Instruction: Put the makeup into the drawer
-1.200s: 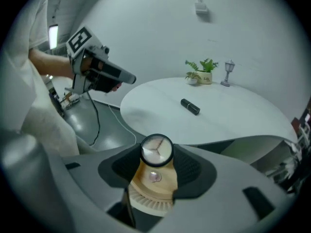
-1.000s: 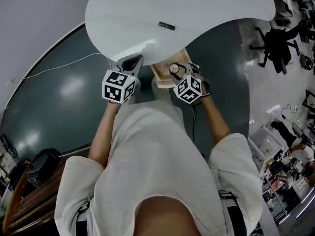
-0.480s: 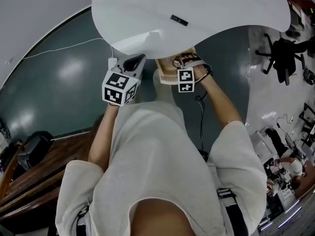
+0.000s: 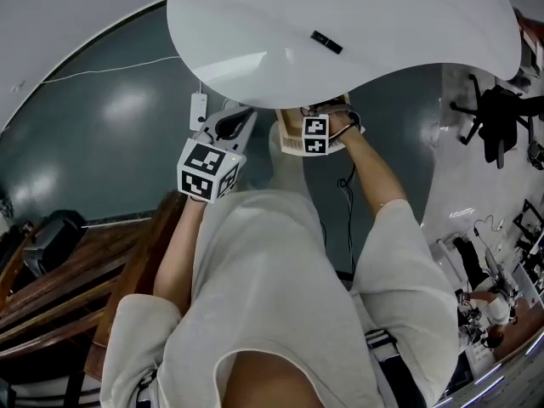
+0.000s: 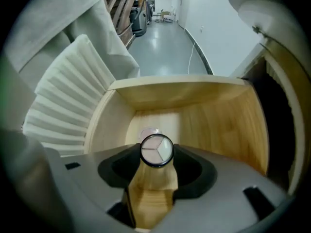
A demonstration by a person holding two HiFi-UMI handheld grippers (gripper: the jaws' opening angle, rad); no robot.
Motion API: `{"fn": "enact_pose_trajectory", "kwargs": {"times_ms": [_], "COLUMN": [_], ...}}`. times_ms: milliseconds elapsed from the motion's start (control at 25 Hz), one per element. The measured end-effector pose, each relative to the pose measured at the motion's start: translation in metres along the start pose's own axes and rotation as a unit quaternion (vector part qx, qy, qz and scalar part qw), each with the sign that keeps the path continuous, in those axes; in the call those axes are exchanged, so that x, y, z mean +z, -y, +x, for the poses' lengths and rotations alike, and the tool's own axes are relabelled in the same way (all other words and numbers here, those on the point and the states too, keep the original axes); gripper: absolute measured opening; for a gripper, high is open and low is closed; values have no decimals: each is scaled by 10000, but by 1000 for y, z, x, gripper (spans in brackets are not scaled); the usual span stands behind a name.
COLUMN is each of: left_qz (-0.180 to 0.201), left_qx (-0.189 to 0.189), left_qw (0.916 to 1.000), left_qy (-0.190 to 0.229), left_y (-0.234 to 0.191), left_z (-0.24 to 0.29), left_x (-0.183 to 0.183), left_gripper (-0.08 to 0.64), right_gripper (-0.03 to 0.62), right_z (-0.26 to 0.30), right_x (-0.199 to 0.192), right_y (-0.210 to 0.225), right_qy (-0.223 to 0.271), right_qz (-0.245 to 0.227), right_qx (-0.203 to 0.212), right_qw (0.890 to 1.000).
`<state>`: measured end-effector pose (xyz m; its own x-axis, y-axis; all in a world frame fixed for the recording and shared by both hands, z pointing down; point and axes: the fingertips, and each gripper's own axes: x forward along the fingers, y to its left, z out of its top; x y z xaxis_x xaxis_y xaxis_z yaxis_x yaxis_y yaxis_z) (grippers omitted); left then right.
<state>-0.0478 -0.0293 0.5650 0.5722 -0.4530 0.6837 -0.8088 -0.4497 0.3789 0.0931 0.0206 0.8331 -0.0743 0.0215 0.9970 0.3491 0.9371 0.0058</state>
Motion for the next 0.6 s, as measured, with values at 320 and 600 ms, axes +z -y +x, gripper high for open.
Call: {"fn": "enact_pose_trajectory", "kwargs": {"times_ms": [320, 600], "left_qz": [-175, -220], "left_qx": [97, 122], "left_qw": [9997, 9995], "left_qy": [-168, -191], "left_y": [-4, -6], "left_z": [0, 0], "left_x": [-23, -30], "left_gripper": [11, 11], "right_gripper": [209, 281], "right_z": [34, 40], "right_x": [-7, -8], "right_y": [8, 4], "right_qy": [-215, -151], "right_qz": [307, 569], "right_qx": [34, 237], "right_qw": [9993, 9980]}}
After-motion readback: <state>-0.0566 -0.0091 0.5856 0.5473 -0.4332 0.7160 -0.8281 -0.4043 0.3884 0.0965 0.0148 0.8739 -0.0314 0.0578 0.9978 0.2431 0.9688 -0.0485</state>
